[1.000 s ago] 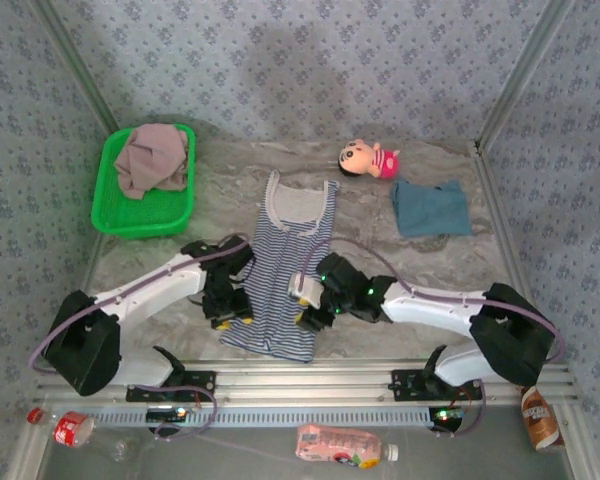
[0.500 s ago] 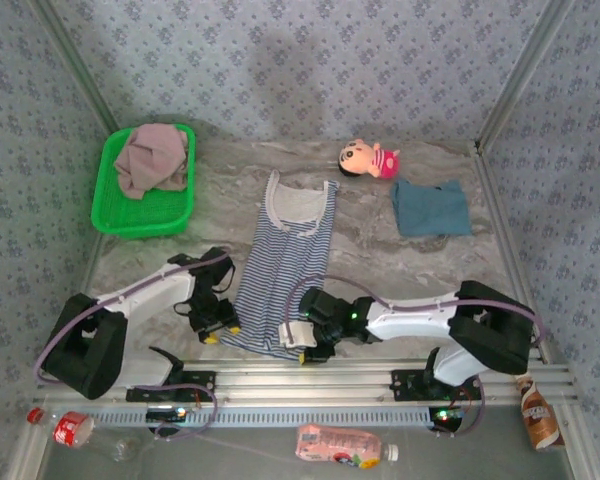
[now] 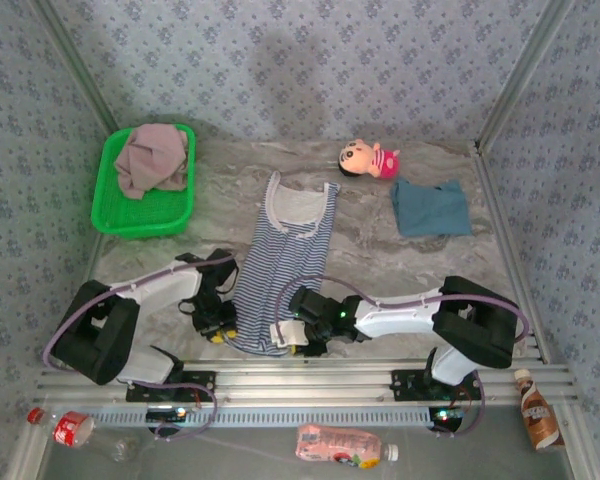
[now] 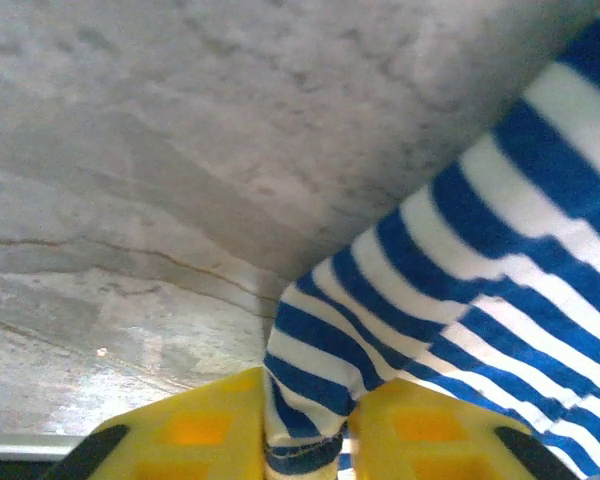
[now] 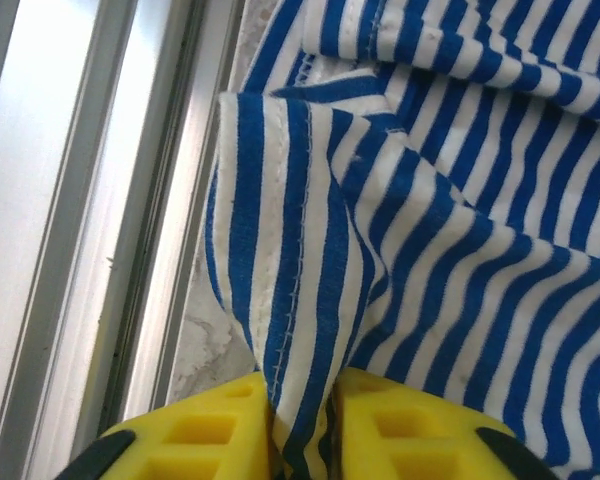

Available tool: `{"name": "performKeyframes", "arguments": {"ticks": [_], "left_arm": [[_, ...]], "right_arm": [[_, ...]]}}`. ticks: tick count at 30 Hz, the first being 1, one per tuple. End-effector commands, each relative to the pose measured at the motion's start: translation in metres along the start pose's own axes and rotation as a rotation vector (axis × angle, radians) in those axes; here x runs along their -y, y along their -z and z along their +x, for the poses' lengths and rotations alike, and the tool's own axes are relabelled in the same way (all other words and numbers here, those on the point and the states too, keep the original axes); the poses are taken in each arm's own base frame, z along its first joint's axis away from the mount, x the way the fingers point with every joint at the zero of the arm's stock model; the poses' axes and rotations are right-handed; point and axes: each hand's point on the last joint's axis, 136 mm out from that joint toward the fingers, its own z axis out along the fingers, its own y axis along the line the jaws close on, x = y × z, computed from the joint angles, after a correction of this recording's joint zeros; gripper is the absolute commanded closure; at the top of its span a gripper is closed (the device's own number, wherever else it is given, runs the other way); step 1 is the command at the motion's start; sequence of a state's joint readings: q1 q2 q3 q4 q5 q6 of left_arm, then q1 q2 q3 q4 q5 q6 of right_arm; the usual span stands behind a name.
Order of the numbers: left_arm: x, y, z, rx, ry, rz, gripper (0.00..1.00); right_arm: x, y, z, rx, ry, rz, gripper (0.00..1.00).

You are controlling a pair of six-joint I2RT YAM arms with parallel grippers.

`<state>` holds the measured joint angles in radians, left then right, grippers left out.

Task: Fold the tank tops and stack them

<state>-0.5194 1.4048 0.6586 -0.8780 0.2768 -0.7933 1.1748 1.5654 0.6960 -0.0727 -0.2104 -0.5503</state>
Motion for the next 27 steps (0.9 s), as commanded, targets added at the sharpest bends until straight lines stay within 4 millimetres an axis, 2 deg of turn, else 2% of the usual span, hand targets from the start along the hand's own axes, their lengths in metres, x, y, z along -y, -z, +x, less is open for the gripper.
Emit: {"name": "performKeyframes", "arguments": {"ticks": [1,8,14,20,27], "left_arm": [[0.005,0.009,-0.003,0.012,-0.012,-0.008,0.84],[0.013,0.037,-0.002,0.025,-0.017,-0.003,0.88],[0.033,0.066,-0.009,0.040,-0.053,0.027,0.88],[0.064,0.100,-0.038,0.089,-0.104,0.081,0.87],[0.091,0.121,-0.083,0.129,-0.137,0.111,0.86]], "right_arm": [[0.009,0.004,0.001,-0.022,-0.013,0.025,0.81],[0.010,0.024,-0.015,0.059,-0.093,-0.022,0.85],[0.027,0.055,-0.027,0.161,-0.260,-0.115,0.85],[0.052,0.081,-0.026,0.217,-0.397,-0.206,0.85],[0.105,0.095,-0.011,0.245,-0.496,-0.197,0.84]]}}
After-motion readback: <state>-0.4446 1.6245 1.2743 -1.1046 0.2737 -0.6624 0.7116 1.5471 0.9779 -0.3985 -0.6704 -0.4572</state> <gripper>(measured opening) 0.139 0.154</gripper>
